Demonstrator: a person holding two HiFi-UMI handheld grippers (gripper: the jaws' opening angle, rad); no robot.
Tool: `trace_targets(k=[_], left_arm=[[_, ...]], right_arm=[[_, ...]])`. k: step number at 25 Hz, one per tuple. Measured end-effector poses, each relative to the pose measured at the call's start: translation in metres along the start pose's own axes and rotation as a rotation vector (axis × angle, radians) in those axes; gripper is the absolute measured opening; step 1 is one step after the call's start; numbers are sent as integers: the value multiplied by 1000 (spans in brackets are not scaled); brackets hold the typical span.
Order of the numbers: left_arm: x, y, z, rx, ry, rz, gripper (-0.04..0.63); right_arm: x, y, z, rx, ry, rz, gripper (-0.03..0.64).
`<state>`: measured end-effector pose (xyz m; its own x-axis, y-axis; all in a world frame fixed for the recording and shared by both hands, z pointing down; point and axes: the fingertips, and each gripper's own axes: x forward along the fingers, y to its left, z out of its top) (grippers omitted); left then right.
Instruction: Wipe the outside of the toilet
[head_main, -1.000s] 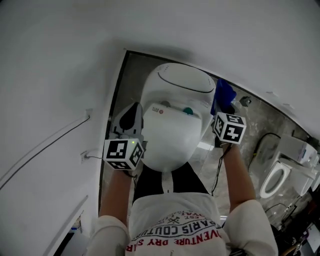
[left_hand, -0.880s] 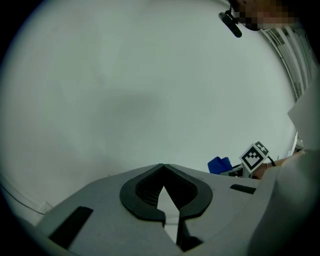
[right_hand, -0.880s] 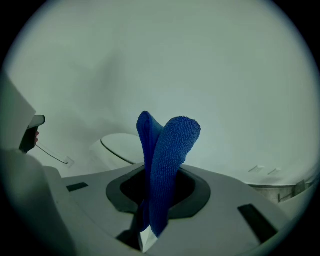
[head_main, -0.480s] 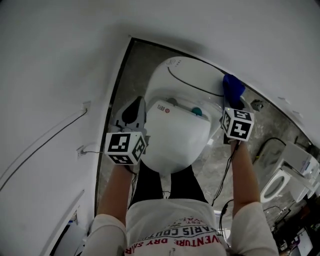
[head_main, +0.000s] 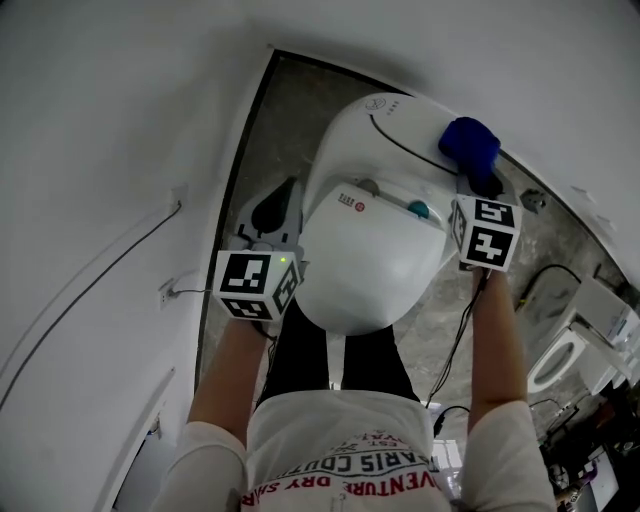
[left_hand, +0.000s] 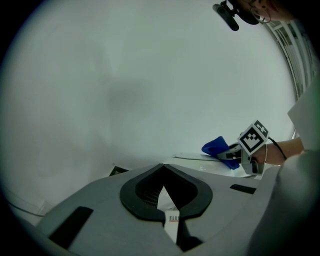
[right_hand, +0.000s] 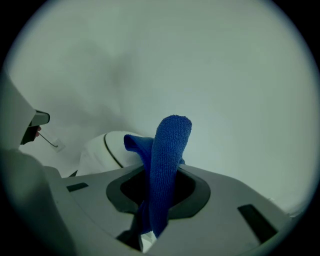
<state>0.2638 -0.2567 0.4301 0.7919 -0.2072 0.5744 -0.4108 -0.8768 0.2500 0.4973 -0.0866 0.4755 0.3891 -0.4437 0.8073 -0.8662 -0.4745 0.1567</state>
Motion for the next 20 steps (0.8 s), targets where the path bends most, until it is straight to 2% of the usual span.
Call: trace_targets(k=[11, 20], left_arm=[[-31, 68, -19, -44, 16, 26, 6], [-66, 122, -50, -128, 16, 71, 6]], right_arm=[[16, 77, 46, -84, -3, 12, 77], [32, 161, 74, -203, 6, 72, 77]])
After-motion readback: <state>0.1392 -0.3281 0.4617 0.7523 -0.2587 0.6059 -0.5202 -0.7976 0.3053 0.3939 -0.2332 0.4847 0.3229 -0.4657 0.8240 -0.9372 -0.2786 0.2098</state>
